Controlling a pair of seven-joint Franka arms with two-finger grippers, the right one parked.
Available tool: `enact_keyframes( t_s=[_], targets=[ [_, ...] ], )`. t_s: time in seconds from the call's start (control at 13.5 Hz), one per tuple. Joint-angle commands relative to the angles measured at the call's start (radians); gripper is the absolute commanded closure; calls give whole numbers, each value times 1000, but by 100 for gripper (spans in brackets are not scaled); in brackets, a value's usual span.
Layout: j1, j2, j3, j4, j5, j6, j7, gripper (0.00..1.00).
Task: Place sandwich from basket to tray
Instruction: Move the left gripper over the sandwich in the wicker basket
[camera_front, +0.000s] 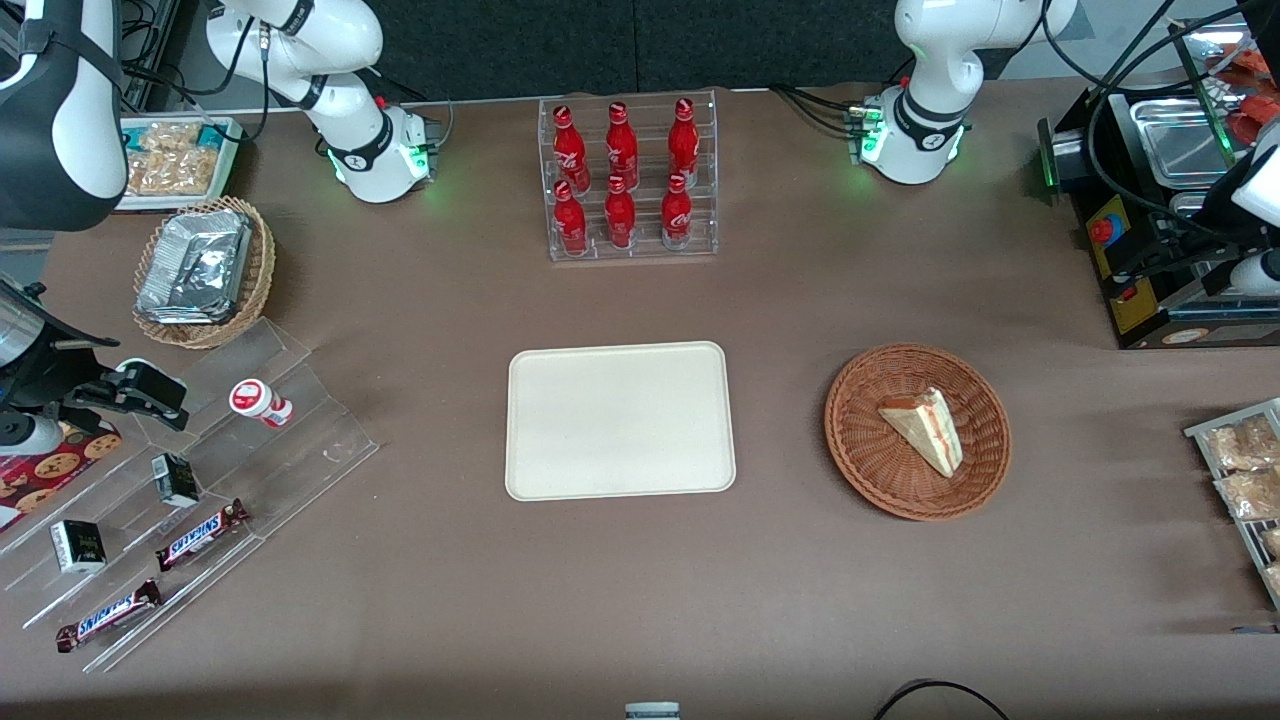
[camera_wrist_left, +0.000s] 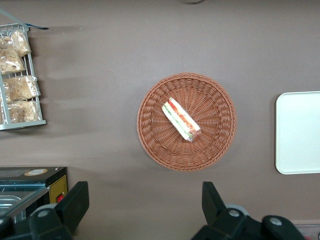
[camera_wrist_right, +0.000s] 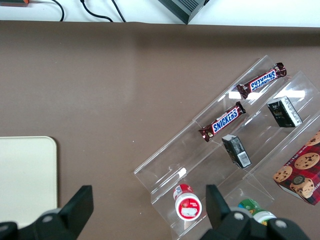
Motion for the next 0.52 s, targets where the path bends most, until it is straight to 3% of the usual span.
enact_keyframes(
  t_s=[0.0, 0.22, 0.44],
  targets=[
    [-13, -34, 9, -24, 5, -14, 12, 0],
    [-15, -12, 8, -30, -8, -33, -47, 0],
    [-25, 73, 2, -39, -21, 1, -385, 0]
  ],
)
